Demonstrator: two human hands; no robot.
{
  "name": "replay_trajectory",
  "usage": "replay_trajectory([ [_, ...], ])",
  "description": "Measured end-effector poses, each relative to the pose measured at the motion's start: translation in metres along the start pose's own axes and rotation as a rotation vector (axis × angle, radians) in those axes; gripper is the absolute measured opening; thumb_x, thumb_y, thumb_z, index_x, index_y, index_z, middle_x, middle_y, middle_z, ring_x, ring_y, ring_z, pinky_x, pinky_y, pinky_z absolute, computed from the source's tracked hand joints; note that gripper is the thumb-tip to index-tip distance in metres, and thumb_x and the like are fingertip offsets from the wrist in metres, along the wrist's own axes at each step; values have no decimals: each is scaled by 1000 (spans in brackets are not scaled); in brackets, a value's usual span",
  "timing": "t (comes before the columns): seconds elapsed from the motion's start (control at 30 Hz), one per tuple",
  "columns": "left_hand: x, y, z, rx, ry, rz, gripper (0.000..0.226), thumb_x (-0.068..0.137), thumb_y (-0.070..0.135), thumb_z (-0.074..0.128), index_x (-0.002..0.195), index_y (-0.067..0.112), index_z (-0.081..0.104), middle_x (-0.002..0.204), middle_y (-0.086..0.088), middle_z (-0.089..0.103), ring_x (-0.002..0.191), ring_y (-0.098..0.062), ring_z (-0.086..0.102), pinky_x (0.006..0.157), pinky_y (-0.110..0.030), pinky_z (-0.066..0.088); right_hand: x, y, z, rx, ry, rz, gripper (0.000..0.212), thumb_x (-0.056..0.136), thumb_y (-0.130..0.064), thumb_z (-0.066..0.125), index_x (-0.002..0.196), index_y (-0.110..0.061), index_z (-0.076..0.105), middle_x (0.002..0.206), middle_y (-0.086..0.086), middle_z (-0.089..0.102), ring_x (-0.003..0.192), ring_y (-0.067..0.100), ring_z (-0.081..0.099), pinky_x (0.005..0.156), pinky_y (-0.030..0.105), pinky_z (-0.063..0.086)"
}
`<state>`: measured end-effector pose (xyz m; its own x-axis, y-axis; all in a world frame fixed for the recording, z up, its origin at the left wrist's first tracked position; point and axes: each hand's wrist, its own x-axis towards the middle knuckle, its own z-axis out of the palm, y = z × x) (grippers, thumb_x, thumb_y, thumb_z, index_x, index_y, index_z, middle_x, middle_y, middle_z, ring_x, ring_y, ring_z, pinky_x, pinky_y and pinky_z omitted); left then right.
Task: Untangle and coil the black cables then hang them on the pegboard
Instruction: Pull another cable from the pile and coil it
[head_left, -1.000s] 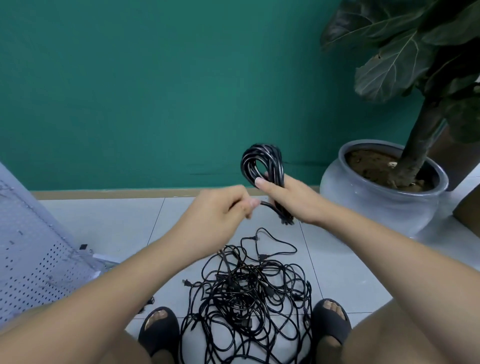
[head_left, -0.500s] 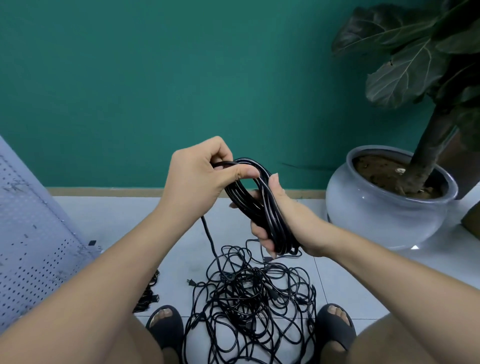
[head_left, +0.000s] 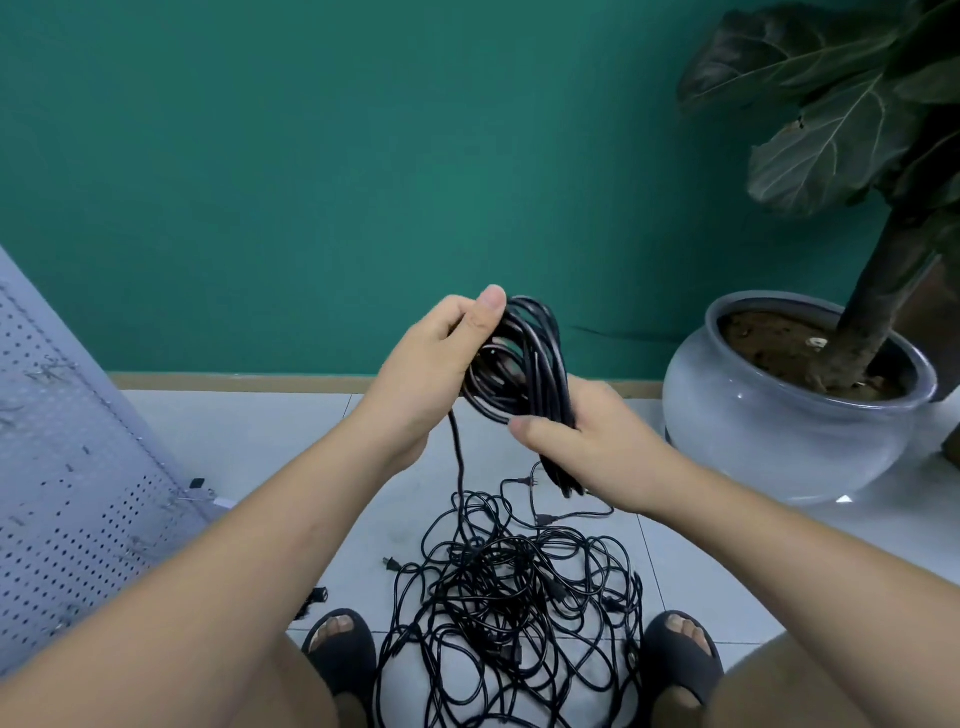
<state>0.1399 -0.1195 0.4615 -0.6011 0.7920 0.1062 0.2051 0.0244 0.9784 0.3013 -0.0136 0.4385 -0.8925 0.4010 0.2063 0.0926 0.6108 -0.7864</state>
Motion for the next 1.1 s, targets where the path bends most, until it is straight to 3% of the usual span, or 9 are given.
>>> replay_trajectory([
  [0.1,-3,1,10,-106,-46,-9,67,100,76,47,123,18,70,120,0,78,120,-23,71,112,-52,50,5,-4,-2,19,98,1,27,88,-43,60,98,-18,61,86,12,67,75,19,54,78,46,53],
  [0.23,-9,3,26,-201,-18,61,54,101,62,52,130,20,68,124,3,78,120,-15,70,111,-39,51,12,-4,0,28,80,-18,33,85,-37,63,100,-7,63,94,18,70,86,35,63,83,53,57],
  [0.3,-11,3,31,-204,-19,84,53,93,60,62,127,20,70,121,3,78,117,-14,71,106,-34,53,15,-3,4,34,46,2,12,81,-26,63,81,-16,56,73,9,60,68,24,54,65,48,52],
  [0.37,-9,5,30,-214,0,90,50,89,58,67,121,20,73,116,4,80,111,-11,73,100,-30,55,19,-7,6,65,-2,19,23,75,-19,60,67,-21,38,61,-5,40,61,15,36,58,39,35],
  [0.57,-2,14,20,-252,110,68,30,96,46,75,104,17,76,93,3,74,83,-13,67,70,-30,55,30,-14,8,230,-119,73,26,75,-14,60,96,0,51,74,2,44,70,19,40,65,39,37],
  [0.7,-1,13,23,-327,135,10,36,93,50,80,81,21,64,76,-2,57,74,-24,51,72,-42,44,33,-10,5,283,-232,133,40,72,-16,62,98,14,55,85,14,54,75,21,47,68,38,40],
  [0.9,-2,17,23,-382,23,-44,54,97,55,73,64,24,43,63,-2,40,55,-22,39,49,-32,30,30,-8,5,321,-280,111,18,75,-6,56,87,-12,69,86,-7,73,79,5,61,73,24,49],
  [0.97,-2,18,22,-391,-9,-28,50,101,50,70,65,26,46,60,1,37,54,-21,36,52,-43,21,30,-7,6,301,-257,104,21,75,-9,57,91,-6,69,90,-5,71,83,3,61,76,19,46],
  [1.1,-1,22,24,-425,-22,27,43,105,41,67,72,23,46,53,10,31,48,-15,33,63,-53,16,29,-5,10,296,-182,102,21,75,-12,57,92,-1,62,89,17,63,87,16,60,79,33,47],
])
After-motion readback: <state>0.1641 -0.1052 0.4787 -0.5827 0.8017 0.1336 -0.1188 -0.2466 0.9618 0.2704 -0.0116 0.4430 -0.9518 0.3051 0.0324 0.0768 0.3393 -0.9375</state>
